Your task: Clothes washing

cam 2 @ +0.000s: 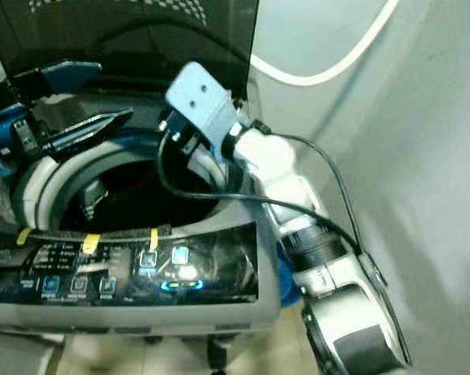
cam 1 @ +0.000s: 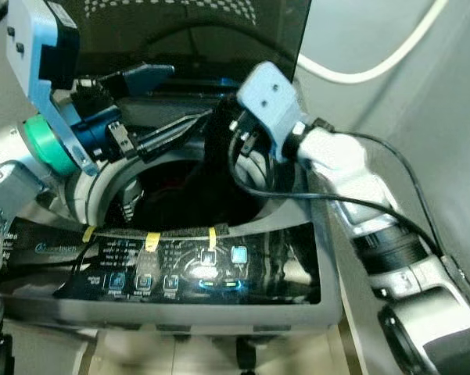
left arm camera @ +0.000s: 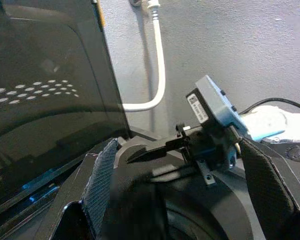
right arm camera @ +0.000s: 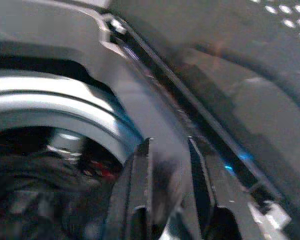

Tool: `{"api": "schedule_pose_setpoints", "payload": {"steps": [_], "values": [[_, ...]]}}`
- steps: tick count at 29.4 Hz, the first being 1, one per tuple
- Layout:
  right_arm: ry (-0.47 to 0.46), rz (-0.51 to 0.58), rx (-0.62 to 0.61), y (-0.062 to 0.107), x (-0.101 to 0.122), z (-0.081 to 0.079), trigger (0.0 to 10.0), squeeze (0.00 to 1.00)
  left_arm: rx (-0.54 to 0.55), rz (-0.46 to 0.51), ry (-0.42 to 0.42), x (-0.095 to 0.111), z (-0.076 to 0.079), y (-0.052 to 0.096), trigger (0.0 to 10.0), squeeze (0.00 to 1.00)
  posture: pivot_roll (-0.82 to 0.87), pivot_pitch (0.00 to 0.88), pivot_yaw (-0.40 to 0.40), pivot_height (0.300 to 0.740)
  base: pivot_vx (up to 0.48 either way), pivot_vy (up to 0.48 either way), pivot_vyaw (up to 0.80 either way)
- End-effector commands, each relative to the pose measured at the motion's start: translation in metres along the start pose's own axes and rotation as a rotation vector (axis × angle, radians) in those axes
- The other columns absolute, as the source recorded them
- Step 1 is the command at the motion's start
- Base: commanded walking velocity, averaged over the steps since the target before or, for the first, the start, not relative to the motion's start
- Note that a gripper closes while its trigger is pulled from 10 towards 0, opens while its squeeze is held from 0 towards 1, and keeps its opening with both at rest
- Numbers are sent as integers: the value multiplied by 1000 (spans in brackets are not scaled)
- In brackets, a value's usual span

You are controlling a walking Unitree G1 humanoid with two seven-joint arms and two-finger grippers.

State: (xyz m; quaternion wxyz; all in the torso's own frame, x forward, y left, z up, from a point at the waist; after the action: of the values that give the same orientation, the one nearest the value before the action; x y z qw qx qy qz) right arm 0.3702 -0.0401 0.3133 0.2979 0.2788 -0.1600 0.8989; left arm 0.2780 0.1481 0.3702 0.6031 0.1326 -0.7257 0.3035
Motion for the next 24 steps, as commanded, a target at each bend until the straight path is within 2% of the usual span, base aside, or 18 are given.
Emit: {"api": "schedule_pose_setpoints", "payload": {"steps": [1,8,9,11,12,13,19,20,21,22,23,24], "values": [[-42,46,47,6,7,-5,10000,1000,-24,-8,4,0,4,-1,10000,0,83,119,54,740,0,0,0],[-131,103,102,20,13,-9,10000,1000,-31,-11,8,-1,5,-2,10000,0,91,117,55,740,0,0,0],[-156,125,103,24,16,-9,10000,969,-32,-12,10,-1,5,-2,10000,0,92,116,58,740,0,0,0],[-181,148,103,27,19,-8,10000,969,-32,-13,12,-2,5,-2,10000,0,92,116,58,740,0,0,0],[-209,166,108,31,21,-9,10000,0,-34,-12,15,-2,6,-2,10000,0,93,116,59,740,0,0,0],[-256,195,106,36,23,-10,10000,0,-37,-11,24,-3,7,-3,10000,0,93,114,60,740,0,0,0],[-315,209,49,46,17,-10,10000,0,-17,-3,33,-8,6,-6,10000,0,98,110,56,740,0,0,0],[-331,189,-13,50,10,-9,10000,0,6,11,31,-10,5,-7,10000,0,101,107,53,740,0,0,0],[-331,189,-13,50,10,-9,10000,0,6,11,31,-10,5,-7,10000,0,101,107,53,740,0,0,0],[-356,149,-98,53,-2,-9,10000,0,42,28,30,-12,2,-9,10000,0,103,99,46,740,0,0,0],[-356,149,-98,53,-2,-9,10000,0,42,28,30,-12,2,-9,10000,0,103,99,46,740,0,0,0],[-359,91,-213,58,-16,-8,10000,0,102,39,11,-15,-4,-11,10000,0,105,94,41,740,0,0,0]]}}
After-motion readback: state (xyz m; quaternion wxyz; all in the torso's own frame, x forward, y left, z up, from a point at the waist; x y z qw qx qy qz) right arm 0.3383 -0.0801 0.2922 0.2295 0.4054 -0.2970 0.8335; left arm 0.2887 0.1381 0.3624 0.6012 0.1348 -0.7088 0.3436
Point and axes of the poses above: a point about 5 cm out from each wrist's last joint towards the gripper, its own y axis pointing back from the gripper into the wrist, its own x axis along the axis of the wrist's last joint, z = x × y, the point moved 3 cm from there along -y, pointing out of the wrist towards the gripper, and after that the axes turned 15 degrees about y, right-handed, at the moved point
